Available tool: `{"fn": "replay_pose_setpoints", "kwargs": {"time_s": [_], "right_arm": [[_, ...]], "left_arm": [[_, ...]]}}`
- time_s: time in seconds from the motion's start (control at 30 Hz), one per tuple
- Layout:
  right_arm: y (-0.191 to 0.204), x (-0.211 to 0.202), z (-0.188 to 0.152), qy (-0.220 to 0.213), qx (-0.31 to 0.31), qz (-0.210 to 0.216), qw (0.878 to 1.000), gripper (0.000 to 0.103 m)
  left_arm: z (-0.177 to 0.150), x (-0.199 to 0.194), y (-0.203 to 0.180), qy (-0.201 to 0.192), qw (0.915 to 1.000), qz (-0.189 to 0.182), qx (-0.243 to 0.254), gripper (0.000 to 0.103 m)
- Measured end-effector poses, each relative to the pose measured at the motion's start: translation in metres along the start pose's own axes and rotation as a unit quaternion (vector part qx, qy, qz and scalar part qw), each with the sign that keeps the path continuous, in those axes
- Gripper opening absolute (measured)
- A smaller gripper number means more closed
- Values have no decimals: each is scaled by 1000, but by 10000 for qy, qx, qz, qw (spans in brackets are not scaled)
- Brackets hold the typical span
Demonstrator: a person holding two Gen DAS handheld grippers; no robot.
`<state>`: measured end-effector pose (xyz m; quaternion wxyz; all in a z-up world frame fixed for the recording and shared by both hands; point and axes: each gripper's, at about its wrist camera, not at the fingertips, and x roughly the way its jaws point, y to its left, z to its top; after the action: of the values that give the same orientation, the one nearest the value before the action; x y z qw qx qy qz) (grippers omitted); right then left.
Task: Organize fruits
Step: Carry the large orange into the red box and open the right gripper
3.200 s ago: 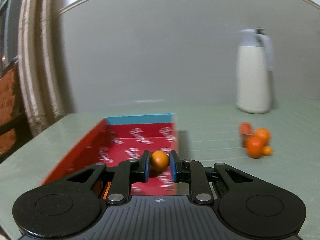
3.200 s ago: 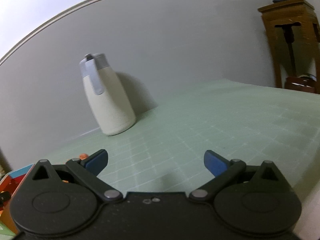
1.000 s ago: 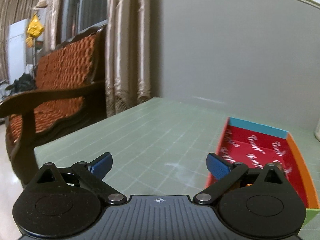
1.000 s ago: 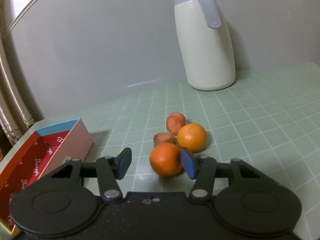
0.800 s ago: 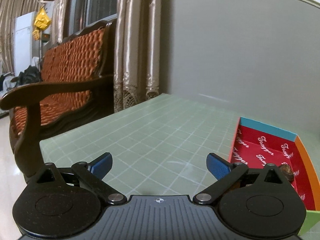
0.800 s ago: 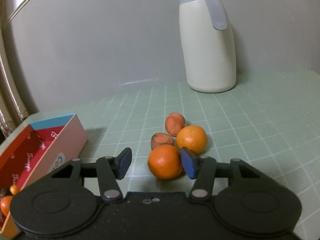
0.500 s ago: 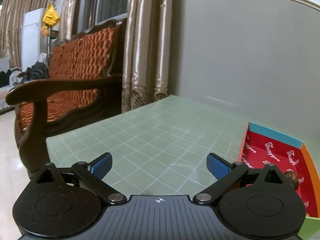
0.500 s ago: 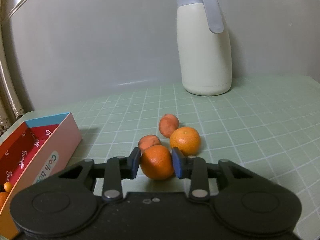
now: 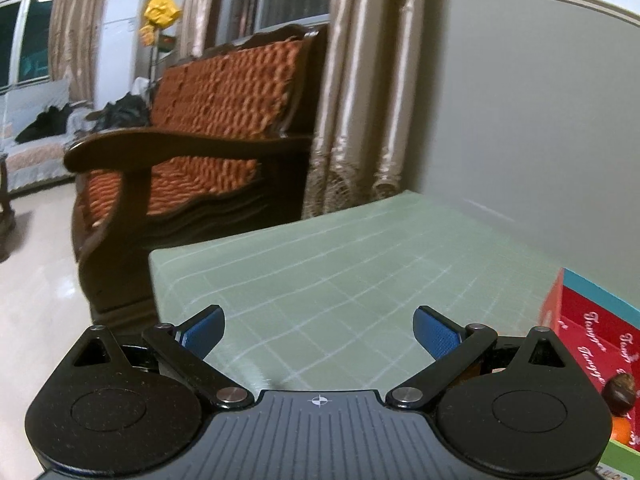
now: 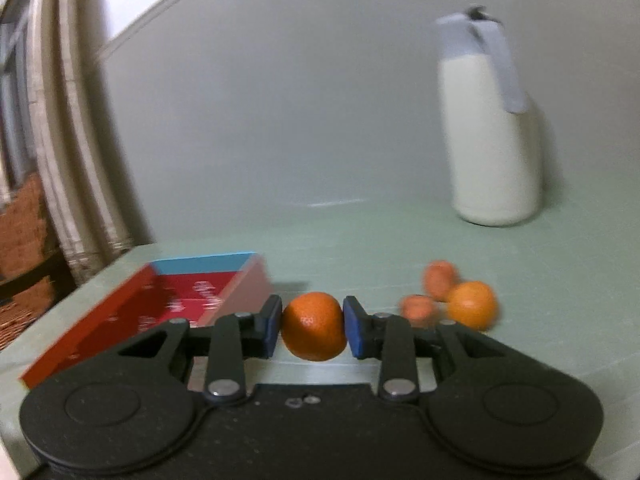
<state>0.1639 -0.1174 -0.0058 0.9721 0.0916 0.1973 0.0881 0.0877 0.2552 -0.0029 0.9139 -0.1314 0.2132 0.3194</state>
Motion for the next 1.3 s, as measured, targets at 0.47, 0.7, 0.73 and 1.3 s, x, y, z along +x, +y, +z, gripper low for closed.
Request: {"fn": "replay_pose_setpoints", "kwargs": {"time_s": [0.47,0.7,0.73,1.3], "right_arm": [[53,-4,-1,95,-459,661,9967,32],[65,-8,-1,28,-537,747,9958,32],[67,-8,-2,32,-562,768,9955,32],[99,9,-20,520,-848,934,9906,32]], "left_arm": [[-4,-2,20,18,9998,200,49,100],[-4,-3,28,19,9995,301,61,100],[-5,-4,30,12,9995,313,57,100],[-6,0,36,52,9992,385,76,100]]}}
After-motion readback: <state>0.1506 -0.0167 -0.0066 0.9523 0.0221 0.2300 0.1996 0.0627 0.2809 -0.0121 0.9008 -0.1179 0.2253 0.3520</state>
